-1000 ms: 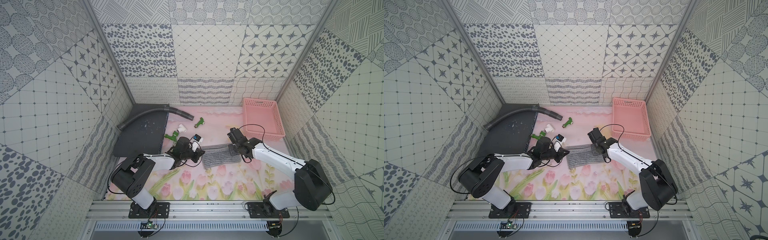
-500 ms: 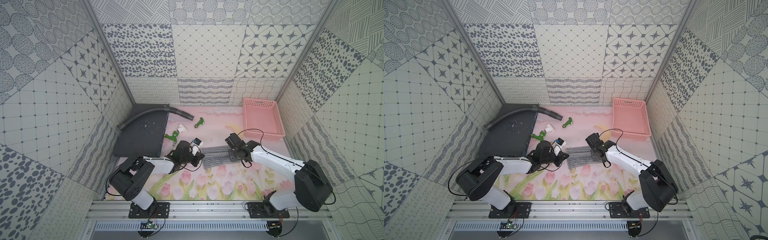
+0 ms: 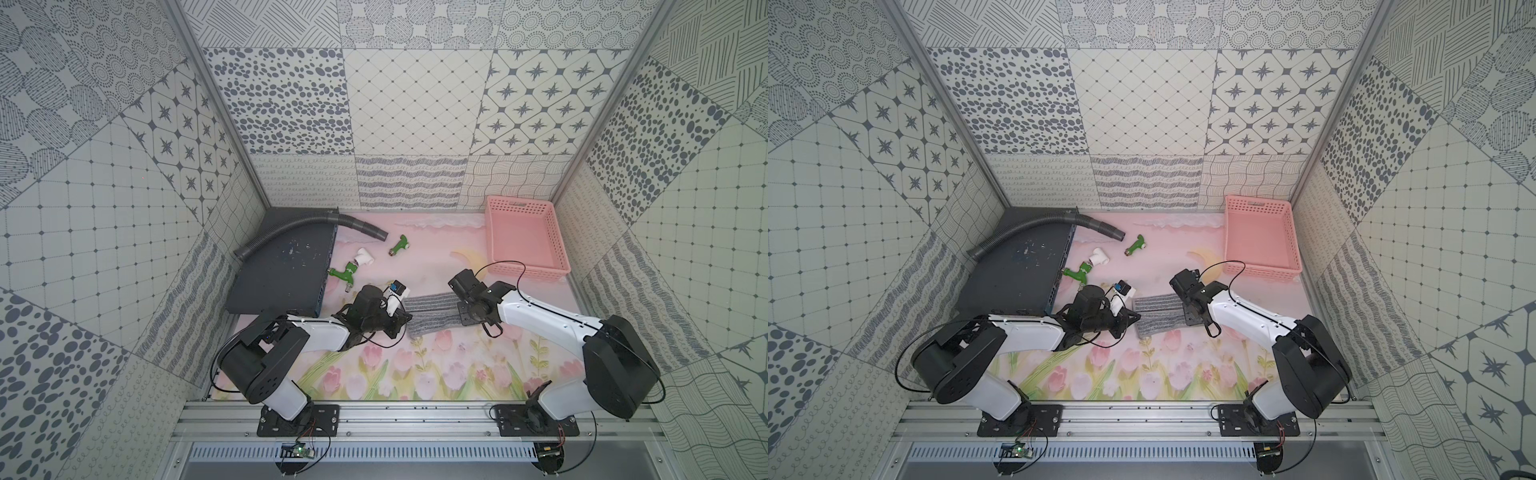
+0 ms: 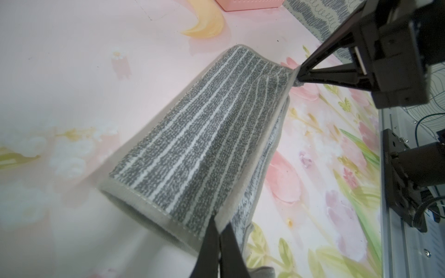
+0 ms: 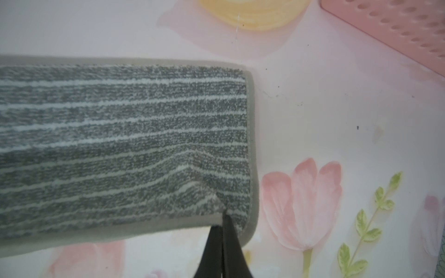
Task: Fold the square dishcloth
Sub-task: Fold the cleaning item at the center of the board.
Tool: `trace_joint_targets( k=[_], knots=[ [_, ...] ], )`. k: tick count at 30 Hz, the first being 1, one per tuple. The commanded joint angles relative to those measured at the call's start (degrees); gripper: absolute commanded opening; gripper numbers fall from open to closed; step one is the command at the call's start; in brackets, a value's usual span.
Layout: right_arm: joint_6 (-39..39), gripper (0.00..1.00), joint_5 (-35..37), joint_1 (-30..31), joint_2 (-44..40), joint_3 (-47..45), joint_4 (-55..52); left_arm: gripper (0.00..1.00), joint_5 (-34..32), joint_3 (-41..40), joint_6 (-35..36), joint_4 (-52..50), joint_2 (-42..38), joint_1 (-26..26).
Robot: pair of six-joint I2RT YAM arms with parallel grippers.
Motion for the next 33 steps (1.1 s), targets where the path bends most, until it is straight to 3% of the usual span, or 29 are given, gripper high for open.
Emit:
trace_joint_targets(
  k=[1,6,11,22,33],
  knots=[
    [1.55,0.0,1.97,0.1,-1.46,-0.37,-1.71,0.0,-0.23,-0.92,-1.11,0.88,-0.37,-0.47],
    [2.13,0.0,1.66,0.4,-0.82,-0.77,-2.19,0.06,1.11,-2.12,-2.22,1.49,0.27,-0.5],
    [3.01,0.06,1.46,0.6,-0.19,-1.16,-2.35,0.23,3.66,-3.29,-3.79,3.4,0.84,-0.58],
    [5.44,0.35,-0.32,0.96,-3.56,-2.87,-5.48,0.23,6.78,-4.75,-6.76,3.43,-1.68,-0.76],
    [10.92,0.44,-2.72,1.33,-11.26,-1.22,-11.32,0.24,3.91,-4.53,-8.75,-9.76,-16.88,-1.82]
  ],
)
